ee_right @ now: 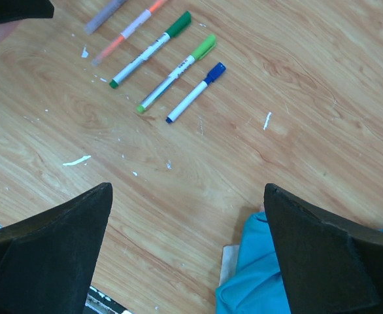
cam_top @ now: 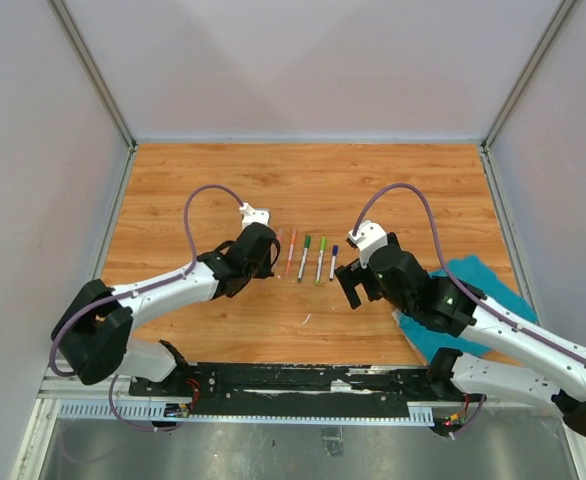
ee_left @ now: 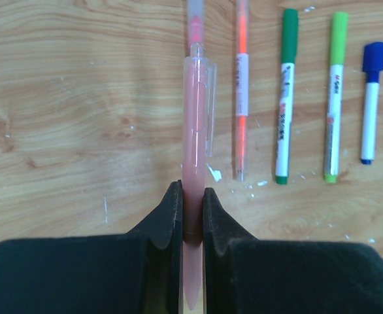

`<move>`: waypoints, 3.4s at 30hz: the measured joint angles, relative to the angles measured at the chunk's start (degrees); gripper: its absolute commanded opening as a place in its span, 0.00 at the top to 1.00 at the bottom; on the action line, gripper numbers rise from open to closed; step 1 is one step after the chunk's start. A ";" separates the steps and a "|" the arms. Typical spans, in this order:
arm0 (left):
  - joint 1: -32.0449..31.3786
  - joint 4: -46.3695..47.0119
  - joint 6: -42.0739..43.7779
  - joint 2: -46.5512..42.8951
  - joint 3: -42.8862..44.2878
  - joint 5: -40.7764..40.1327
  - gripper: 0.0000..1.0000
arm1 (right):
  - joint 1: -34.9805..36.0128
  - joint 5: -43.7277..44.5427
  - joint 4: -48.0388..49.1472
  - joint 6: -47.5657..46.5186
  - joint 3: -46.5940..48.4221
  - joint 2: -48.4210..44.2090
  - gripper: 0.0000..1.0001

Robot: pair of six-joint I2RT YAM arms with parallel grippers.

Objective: Insert the pens into the pen caps
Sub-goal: Place the pen at the center of the board, then reset both arms

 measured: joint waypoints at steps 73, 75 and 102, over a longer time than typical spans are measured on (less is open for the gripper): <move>8.22 5.70 10.45 -21.51 2.16 0.57 0.13 | -1.07 11.96 0.59 1.51 -6.54 -33.35 0.01; 8.22 5.55 10.29 -24.85 0.98 0.55 0.03 | -1.07 14.10 0.94 1.05 -6.93 -36.63 0.01; 8.26 -12.59 0.79 -45.79 -6.34 -6.78 0.00 | -1.07 28.98 -3.78 6.32 -7.89 -43.41 0.02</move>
